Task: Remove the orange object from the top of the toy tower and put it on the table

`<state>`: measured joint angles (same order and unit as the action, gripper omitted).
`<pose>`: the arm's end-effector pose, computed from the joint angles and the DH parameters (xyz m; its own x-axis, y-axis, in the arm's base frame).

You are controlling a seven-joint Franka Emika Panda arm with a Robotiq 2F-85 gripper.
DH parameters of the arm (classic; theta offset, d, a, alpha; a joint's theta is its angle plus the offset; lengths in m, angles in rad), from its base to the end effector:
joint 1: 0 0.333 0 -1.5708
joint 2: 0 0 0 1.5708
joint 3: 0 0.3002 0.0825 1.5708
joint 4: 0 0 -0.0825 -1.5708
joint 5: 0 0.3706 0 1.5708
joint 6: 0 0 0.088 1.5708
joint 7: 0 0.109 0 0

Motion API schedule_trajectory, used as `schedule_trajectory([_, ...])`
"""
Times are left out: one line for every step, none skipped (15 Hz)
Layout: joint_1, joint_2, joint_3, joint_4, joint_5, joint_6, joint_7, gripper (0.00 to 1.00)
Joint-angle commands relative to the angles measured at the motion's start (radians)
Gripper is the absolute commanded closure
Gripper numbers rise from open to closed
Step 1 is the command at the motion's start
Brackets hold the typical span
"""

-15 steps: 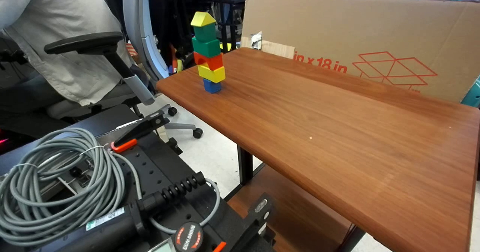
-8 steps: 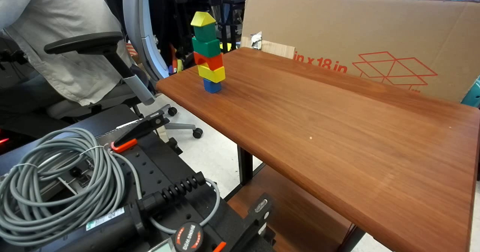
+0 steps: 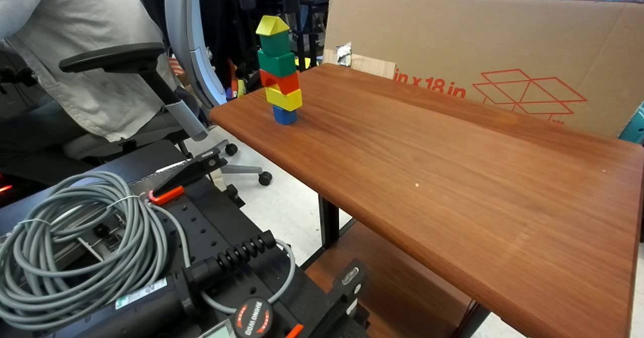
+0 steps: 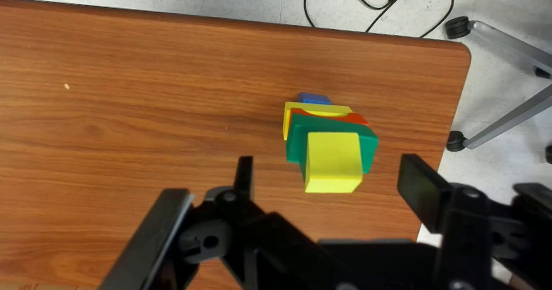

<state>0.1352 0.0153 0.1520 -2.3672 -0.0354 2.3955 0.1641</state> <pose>0.4714 0.1389 0.3121 0.9888 0.1485 0.0163 0.1482 -0.9888 0.0196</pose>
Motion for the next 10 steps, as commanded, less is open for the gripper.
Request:
schedule_trajectory([0.007,0.046,-0.001,0.045,-0.001,0.017,-0.024,0.45])
schedule_trajectory([0.008,0.053,-0.001,0.051,-0.005,0.016,-0.021,0.54])
schedule_trajectory([0.009,0.059,-0.001,0.057,-0.012,0.012,-0.016,0.61])
schedule_trajectory([0.011,0.064,-0.001,0.063,-0.015,0.012,-0.014,0.69])
schedule_trajectory([0.013,0.068,-0.001,0.067,-0.018,0.011,-0.013,0.76])
schedule_trajectory([0.014,0.073,-0.001,0.071,-0.024,0.011,-0.010,0.84])
schedule_trajectory([0.016,0.074,-0.001,0.074,-0.027,0.005,-0.009,0.91])
schedule_trajectory([0.017,0.072,-0.001,0.076,-0.030,0.004,-0.006,0.92])
schedule_trajectory([0.019,0.063,0.000,0.074,-0.032,0.002,-0.005,0.92])
schedule_trajectory([0.019,0.047,0.001,0.067,-0.034,0.006,-0.006,0.92])
